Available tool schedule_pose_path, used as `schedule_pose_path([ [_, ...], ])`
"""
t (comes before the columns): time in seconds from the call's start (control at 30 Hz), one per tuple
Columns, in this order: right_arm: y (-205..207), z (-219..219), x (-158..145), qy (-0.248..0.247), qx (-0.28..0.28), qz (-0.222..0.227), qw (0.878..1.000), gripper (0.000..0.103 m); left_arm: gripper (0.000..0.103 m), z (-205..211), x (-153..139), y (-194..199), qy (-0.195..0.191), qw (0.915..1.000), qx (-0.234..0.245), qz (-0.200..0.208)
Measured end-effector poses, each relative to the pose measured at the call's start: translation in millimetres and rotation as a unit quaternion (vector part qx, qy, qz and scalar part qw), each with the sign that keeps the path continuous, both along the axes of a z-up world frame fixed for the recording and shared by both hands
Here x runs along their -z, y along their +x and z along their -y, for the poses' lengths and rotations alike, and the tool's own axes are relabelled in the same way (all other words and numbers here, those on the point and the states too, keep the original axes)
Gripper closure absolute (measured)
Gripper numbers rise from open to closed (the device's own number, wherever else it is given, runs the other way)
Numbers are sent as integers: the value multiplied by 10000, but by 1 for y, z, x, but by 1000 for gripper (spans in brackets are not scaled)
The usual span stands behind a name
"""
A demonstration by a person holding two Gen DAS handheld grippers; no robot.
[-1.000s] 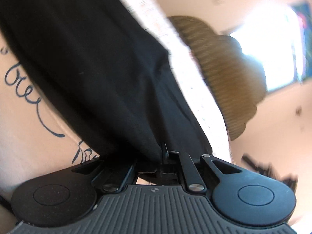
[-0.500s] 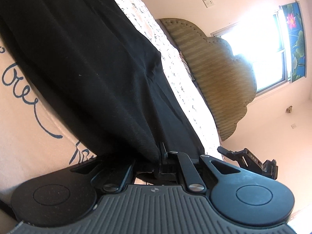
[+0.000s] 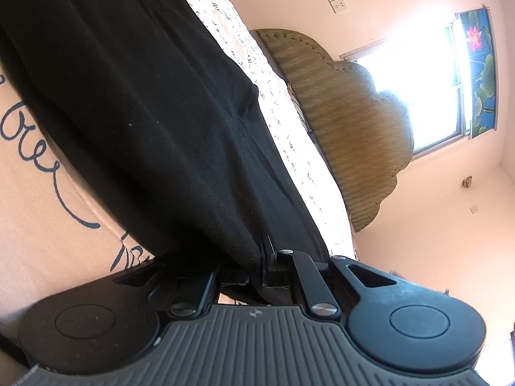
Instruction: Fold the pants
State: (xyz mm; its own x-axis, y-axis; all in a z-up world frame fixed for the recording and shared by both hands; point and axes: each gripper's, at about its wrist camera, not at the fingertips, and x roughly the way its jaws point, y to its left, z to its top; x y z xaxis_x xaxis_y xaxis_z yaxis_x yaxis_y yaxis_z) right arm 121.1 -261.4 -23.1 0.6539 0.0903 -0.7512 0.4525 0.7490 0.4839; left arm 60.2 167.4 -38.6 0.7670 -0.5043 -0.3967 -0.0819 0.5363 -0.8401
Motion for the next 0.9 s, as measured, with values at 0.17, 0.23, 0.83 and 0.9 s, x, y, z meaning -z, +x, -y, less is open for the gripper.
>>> schedule_pose_path([
  [0.17, -39, 60, 7, -184, 1528, -279, 9877, 19, 85, 0, 1, 2, -5, 10000, 12, 9],
  [0.23, -44, 67, 11, 393, 1586, -93, 9865, 19, 85, -1, 1, 3, 2, 10000, 15, 12],
  [0.83, -35, 23, 50, 3099, -48, 336, 9501, 17, 85, 0, 3, 8, 52, 10000, 37, 61],
  [0.9, -24, -13, 56, 3329, -659, 324, 9401, 17, 85, 0, 3, 8, 56, 10000, 38, 63],
])
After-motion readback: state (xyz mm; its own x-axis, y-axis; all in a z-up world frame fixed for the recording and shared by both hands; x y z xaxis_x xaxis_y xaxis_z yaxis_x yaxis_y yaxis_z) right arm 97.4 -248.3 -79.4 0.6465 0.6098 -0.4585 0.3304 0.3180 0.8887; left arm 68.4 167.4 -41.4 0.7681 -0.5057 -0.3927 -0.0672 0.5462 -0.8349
